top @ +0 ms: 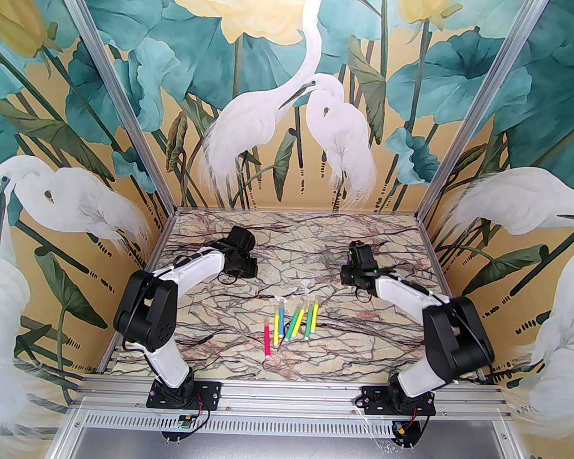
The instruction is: Open the pen caps
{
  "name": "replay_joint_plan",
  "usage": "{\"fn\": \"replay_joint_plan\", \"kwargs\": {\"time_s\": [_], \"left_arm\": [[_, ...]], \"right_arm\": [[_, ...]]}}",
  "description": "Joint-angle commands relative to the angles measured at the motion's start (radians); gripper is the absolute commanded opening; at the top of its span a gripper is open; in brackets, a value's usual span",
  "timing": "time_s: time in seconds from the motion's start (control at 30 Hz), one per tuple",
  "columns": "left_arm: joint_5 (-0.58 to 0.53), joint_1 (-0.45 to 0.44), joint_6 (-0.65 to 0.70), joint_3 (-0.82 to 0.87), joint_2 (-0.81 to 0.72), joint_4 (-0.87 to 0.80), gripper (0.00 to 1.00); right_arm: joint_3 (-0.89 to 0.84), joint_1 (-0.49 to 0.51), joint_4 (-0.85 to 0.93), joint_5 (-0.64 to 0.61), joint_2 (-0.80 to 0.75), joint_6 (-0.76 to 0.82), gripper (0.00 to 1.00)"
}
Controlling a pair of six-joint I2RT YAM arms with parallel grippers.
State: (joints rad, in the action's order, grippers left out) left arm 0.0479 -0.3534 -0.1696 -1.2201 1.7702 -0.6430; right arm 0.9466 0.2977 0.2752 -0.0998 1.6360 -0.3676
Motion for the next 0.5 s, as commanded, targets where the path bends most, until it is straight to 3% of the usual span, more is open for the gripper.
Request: {"fn": "replay_joint_plan", "kwargs": {"time_s": [0.0, 0.47], "left_arm": [[-0.068, -0.001, 0.028, -0.031, 0.027, -0.032, 0.00], [-0.162, 0.000, 0.050, -0.097, 0.132, -0.038, 0.02]], "right_arm": [[0.071, -0.027, 0.068, -0.039, 0.050, -0.022, 0.00], [0.204, -0.095, 0.099, 0.001, 0.224, -0.030, 0.03]]}}
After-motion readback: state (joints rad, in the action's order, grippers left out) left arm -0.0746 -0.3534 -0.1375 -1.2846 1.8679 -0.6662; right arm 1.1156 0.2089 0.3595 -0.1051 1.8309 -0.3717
